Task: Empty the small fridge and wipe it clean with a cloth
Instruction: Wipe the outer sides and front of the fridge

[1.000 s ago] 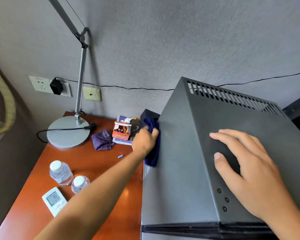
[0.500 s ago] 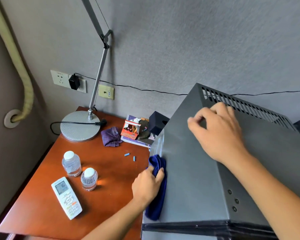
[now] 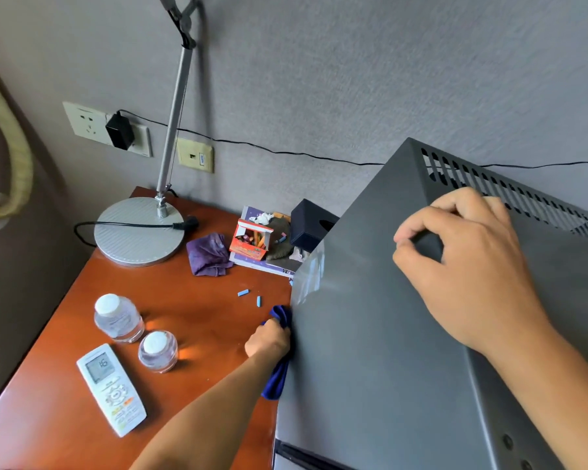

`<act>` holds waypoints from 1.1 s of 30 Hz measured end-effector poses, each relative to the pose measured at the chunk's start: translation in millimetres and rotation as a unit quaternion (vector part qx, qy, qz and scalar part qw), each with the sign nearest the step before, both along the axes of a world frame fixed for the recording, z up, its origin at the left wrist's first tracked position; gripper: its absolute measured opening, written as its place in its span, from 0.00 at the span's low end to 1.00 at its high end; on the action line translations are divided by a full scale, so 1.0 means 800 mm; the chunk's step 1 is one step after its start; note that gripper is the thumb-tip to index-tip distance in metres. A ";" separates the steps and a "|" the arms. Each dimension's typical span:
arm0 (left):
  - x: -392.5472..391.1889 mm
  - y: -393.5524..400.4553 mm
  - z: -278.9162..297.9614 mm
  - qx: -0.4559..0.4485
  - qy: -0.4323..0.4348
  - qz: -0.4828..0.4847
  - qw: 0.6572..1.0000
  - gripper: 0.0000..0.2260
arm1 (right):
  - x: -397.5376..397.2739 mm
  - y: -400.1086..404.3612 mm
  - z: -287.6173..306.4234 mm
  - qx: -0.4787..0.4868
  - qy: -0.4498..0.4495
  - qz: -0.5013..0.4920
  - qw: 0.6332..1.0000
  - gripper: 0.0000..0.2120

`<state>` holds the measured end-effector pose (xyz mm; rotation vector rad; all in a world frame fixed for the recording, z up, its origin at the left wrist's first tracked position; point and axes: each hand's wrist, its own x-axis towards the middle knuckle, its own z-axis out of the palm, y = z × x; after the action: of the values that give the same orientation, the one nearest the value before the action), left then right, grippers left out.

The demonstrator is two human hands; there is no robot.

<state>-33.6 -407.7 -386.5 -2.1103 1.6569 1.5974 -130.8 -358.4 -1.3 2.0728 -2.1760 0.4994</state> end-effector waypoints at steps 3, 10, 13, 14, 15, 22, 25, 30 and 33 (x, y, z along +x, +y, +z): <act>0.011 0.007 0.016 0.019 0.060 0.033 0.997 0.20 | 0.001 0.002 0.002 0.005 -0.004 0.001 1.000 0.01; 0.028 0.086 0.154 -0.166 0.229 0.082 0.956 0.18 | 0.004 0.004 0.002 0.016 0.049 -0.005 0.999 0.02; 0.022 0.090 0.181 -0.212 0.174 0.081 0.958 0.18 | 0.006 0.005 0.003 0.021 0.061 -0.003 0.998 0.03; 0.017 0.075 0.178 -0.193 0.173 0.095 0.961 0.18 | 0.005 0.005 0.003 0.024 0.059 -0.001 0.998 0.04; 0.010 0.050 0.170 -0.174 0.169 0.103 0.965 0.19 | 0.003 0.004 0.003 0.028 0.055 0.001 0.998 0.05; -0.049 -0.158 0.103 -0.138 0.191 0.080 0.968 0.35 | 0.001 -0.002 0.009 0.121 0.029 0.026 0.992 0.28; -0.056 -0.187 0.071 -0.103 0.180 0.077 0.975 0.37 | 0.001 -0.003 0.010 0.135 0.038 0.032 0.990 0.27; -0.054 -0.150 0.045 -0.044 0.233 0.143 0.961 0.30 | 0.000 -0.003 0.007 0.126 0.025 0.032 0.991 0.21; -0.048 -0.116 0.023 -0.003 0.295 0.235 0.926 0.33 | 0.000 -0.003 0.007 0.126 0.026 0.031 0.991 0.20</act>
<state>-71.6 -500.7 -368.4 -2.2969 1.2909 2.5801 -130.5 -360.9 4.6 2.2531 -2.2536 0.1804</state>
